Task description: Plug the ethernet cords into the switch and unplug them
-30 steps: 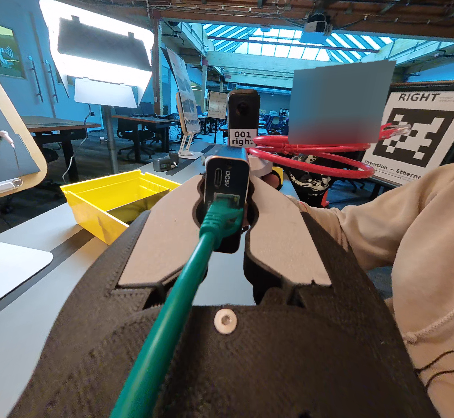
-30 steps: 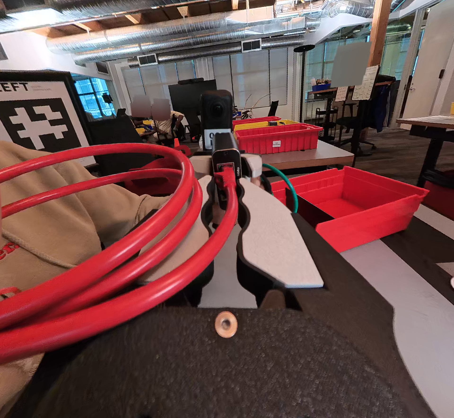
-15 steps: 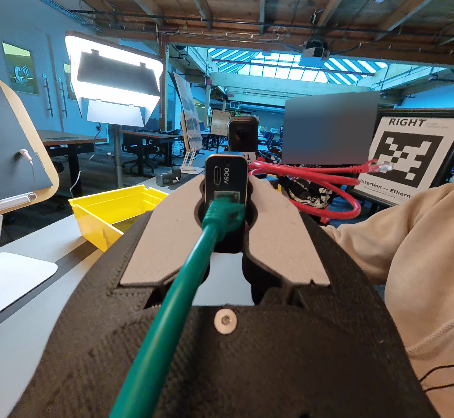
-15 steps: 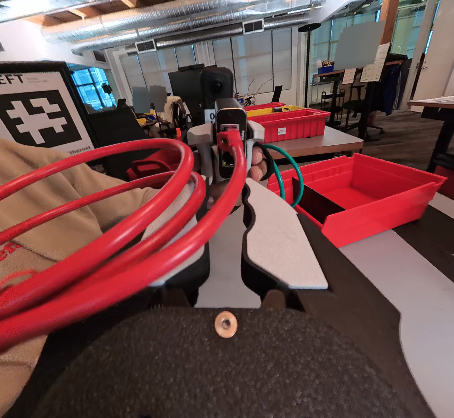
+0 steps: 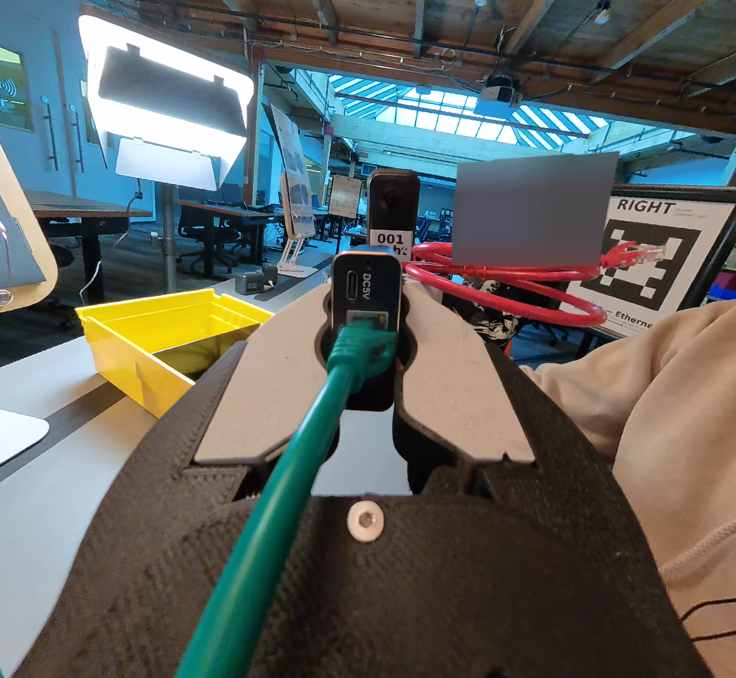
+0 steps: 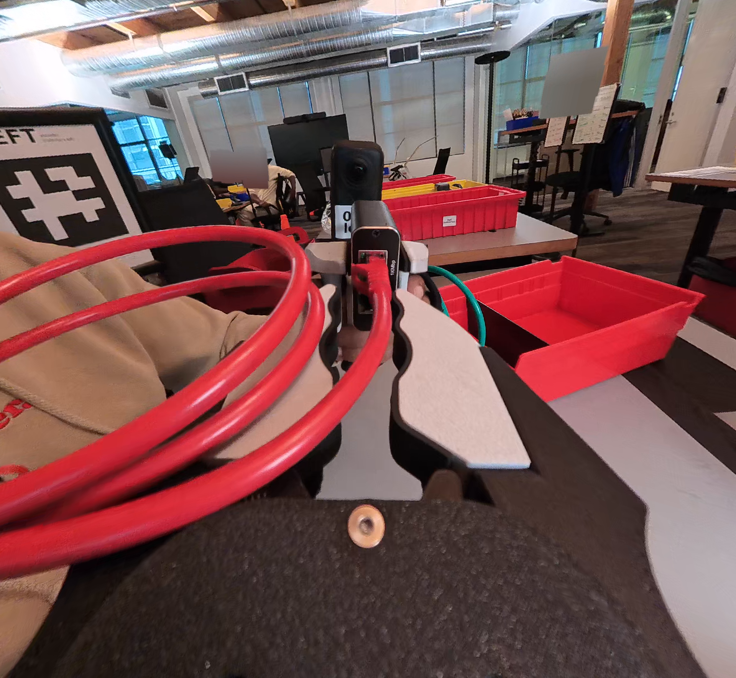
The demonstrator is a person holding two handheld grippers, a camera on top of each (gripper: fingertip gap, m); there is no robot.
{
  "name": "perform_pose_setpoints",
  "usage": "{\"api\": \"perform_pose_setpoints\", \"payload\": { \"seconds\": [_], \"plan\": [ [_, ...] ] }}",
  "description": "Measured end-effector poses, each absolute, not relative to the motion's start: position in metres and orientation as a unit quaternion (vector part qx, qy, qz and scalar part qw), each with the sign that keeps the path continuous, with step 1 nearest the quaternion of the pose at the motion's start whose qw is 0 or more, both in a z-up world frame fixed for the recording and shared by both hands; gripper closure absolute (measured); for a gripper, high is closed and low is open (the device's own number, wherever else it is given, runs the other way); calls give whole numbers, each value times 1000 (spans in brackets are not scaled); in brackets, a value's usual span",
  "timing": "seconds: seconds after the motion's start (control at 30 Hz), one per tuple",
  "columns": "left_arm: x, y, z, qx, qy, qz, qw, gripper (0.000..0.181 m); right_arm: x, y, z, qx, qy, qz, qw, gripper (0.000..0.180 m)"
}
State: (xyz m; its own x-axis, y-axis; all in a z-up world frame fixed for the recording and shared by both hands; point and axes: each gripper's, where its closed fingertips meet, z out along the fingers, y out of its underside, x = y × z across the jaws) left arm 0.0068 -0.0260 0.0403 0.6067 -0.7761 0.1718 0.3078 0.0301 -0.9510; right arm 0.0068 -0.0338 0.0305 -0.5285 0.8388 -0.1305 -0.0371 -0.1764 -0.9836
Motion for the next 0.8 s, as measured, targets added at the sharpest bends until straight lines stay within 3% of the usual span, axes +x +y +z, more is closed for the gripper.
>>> {"api": "perform_pose_setpoints", "payload": {
  "seconds": [0.33, 0.8],
  "plan": [
    [12, -28, 39, -582, 231, -365, 690, 152, 11, -34, 37, -346, -556, 671, 347, 164],
    [12, -33, 37, -593, 256, -359, 674, 151, 12, -36, 23, -368, -592, 648, 306, 165]
  ]
}}
